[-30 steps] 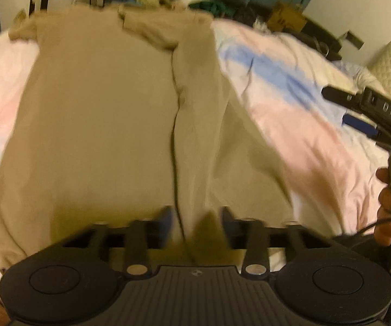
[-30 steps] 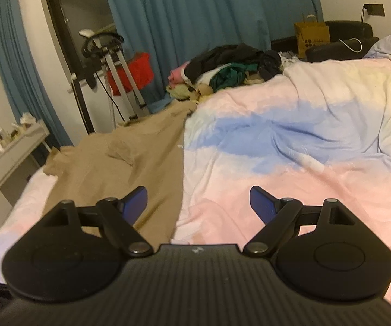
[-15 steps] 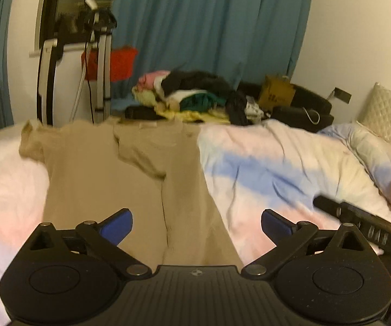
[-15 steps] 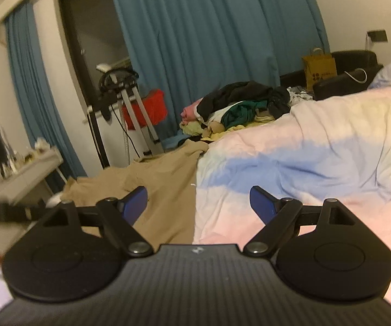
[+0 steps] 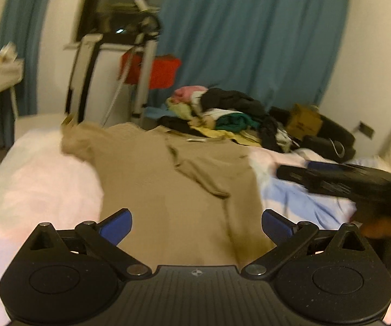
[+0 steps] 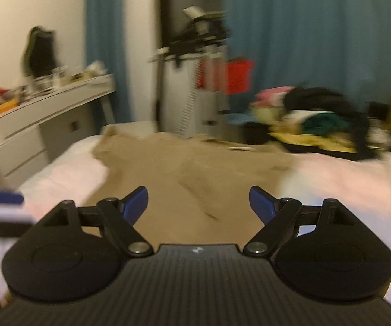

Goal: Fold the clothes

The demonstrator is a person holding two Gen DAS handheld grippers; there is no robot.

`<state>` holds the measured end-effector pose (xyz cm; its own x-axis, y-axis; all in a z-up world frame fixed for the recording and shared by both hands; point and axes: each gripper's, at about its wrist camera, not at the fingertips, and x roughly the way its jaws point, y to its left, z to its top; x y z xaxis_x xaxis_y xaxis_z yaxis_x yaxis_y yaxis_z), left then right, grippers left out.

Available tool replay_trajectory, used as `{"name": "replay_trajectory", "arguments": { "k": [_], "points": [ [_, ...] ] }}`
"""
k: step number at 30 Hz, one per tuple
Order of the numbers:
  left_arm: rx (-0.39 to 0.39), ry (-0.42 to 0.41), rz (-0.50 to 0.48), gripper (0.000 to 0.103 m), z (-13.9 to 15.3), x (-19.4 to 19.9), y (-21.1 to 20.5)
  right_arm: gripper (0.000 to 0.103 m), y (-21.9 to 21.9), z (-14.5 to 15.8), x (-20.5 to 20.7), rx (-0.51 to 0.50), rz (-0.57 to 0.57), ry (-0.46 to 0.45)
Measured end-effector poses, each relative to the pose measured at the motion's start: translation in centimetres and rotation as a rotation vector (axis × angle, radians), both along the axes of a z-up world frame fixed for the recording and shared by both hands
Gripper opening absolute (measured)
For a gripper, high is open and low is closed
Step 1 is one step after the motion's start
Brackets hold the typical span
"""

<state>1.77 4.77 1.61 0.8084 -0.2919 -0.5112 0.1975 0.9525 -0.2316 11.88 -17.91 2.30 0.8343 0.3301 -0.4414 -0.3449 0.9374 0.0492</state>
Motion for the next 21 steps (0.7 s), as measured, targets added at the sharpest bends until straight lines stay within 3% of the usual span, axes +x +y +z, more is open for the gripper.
{"name": "replay_trajectory", "arguments": {
  "k": [4,7,11,15,16,20,21],
  "points": [
    [-0.033,0.035,0.089,0.102,-1.8,1.2,2.8,0.083,8.8,-1.8,8.2,-0.051,0.14,0.045],
    [-0.059,0.069,0.102,0.102,-2.9,2.5,4.1,0.083,15.5,-4.0,13.6,-0.089,0.274,0.053],
    [-0.046,0.097,0.169,0.102,-4.3,4.5,5.6,0.083,22.2,-6.5,18.4,-0.187,0.389,0.034],
    [-0.097,0.157,0.247,0.102,-6.5,6.7,7.2,0.083,26.6,-8.3,21.4,-0.186,0.444,0.026],
    [-0.147,0.173,0.257,0.102,-7.0,7.2,7.6,0.081,27.5,-8.8,22.1,-0.196,0.447,0.035],
    [-0.305,0.197,0.267,0.103,-8.2,8.5,8.8,0.046,28.5,-10.2,23.7,-0.196,0.414,0.073],
    [-0.317,0.197,0.27,0.103,-8.3,8.5,8.9,0.025,28.3,-10.1,23.7,-0.187,0.403,0.062]
  ]
}}
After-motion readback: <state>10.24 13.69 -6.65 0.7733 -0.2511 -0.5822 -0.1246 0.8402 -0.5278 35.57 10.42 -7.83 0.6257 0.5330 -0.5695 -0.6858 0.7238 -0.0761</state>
